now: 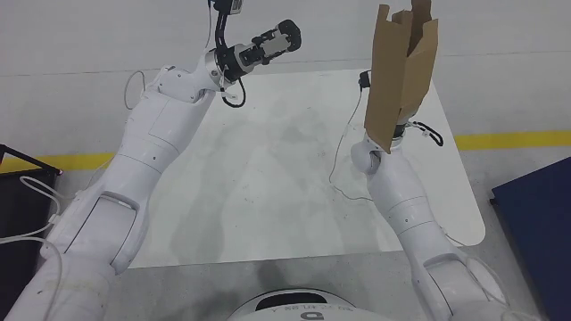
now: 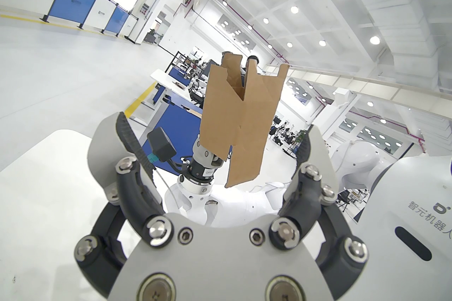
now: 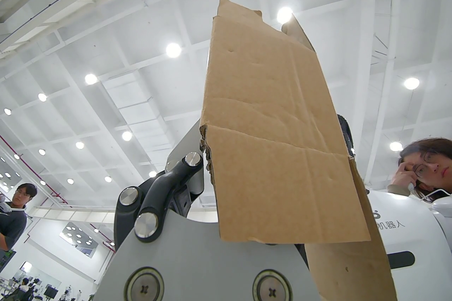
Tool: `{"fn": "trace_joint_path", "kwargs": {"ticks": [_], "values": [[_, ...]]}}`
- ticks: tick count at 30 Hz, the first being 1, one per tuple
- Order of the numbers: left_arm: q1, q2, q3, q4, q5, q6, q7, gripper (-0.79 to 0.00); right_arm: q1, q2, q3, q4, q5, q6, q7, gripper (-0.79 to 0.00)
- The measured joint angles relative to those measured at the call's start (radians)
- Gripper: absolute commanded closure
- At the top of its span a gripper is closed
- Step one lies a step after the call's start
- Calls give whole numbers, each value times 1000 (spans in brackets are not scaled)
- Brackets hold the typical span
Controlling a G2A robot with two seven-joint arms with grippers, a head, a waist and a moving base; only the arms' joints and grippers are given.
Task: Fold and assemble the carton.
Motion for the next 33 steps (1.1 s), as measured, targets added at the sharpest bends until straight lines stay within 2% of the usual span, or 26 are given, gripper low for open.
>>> {"fn": "trace_joint_path", "kwargs": {"ticks": [29, 33], "values": [[0, 0, 0, 0, 0, 0, 0, -785, -1, 0, 0, -1, 0, 0, -1, 0], [3, 1, -1, -9, 11, 10, 8, -785, -25, 2, 10, -37, -34, -1, -48, 0]]}}
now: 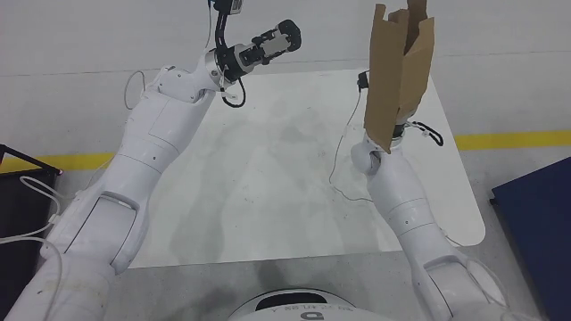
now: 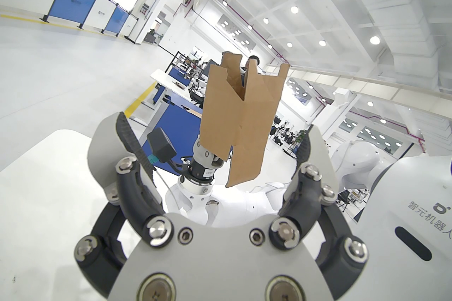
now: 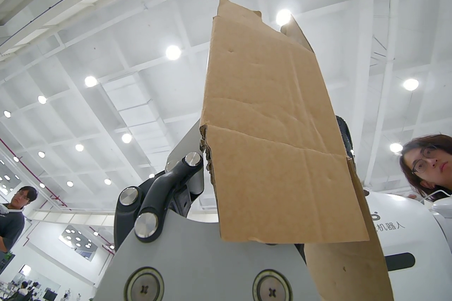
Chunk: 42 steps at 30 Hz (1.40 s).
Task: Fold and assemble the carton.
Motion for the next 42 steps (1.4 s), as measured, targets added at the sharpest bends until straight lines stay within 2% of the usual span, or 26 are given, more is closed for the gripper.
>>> {"fn": "trace_joint_path", "kwargs": {"ticks": [7, 12, 18, 25, 30, 42], "values": [[-16, 0, -17, -92, 182, 82, 104, -785, -4, -4, -11, 26, -125, -42, 49, 0], [-40, -8, -6, -123, 289, 129, 135, -785, 5, -11, -17, 57, -176, -53, 48, 0], [-50, -16, 10, -126, 359, 156, 143, -785, 46, -21, -10, 151, -170, -40, 48, 0], [-54, -20, 12, -118, 405, 184, 142, -785, 95, -40, -27, 254, -210, -89, 48, 0], [-56, -21, 17, -107, 514, 222, 167, -785, 100, -48, -29, 263, -231, -85, 48, 0], [-31, -22, 6, -134, 555, 269, 180, -785, 80, -53, -6, 247, -267, -74, 48, 0]]}}
